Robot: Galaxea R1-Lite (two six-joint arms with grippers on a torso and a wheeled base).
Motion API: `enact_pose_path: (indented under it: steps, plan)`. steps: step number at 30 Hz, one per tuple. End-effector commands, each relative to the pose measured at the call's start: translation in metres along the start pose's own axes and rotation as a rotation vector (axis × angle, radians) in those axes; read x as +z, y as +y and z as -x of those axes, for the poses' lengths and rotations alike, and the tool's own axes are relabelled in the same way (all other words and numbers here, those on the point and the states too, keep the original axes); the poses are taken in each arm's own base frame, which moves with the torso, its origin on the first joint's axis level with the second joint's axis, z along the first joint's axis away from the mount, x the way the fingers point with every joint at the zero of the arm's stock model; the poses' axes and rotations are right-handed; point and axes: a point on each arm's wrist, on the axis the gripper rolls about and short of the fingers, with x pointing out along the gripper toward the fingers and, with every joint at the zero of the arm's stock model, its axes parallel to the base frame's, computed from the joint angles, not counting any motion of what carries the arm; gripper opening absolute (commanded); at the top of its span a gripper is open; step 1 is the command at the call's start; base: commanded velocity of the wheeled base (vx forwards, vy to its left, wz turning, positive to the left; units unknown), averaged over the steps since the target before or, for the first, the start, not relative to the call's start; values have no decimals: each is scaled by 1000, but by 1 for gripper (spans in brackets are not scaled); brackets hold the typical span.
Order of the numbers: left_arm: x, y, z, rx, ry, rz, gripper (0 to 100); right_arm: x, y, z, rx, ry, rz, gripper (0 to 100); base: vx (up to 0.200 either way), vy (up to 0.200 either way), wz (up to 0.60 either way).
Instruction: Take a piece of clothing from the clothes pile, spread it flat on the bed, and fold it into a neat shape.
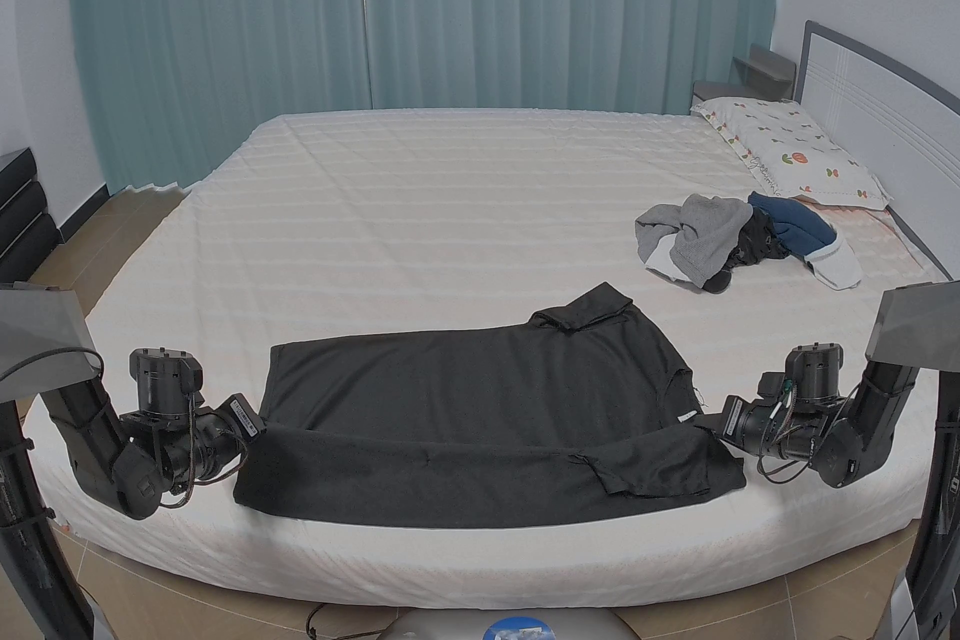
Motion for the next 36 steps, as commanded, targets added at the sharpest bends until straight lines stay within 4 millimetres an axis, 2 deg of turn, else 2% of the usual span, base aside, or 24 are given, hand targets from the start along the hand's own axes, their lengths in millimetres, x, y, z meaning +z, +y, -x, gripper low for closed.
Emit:
enact_pose_path:
  steps: [1,6,10,16,20,25,36]
  plan:
    - [0,2,3,25,-19,-30,0,5,4,21,5,-31,-1,0,0,0,0]
    - [1,1,11,31,-35,-62,0,4,10,36,12,-45,5,0,0,0,0]
    - [2,0,26,21,-47,-118,0,3,18,56,20,-65,16,0,0,0,0]
    - [-2,2,38,27,-43,-210,0,-3,29,79,26,-74,38,0,0,0,0]
    - [-4,5,45,38,-40,-249,0,-2,33,87,33,-87,61,0,0,0,0]
    - [-7,8,48,91,-23,-297,0,-12,30,100,9,-66,134,0,0,0,0]
    - [-7,6,66,124,46,-323,0,-17,33,115,-6,-67,188,0,0,0,0]
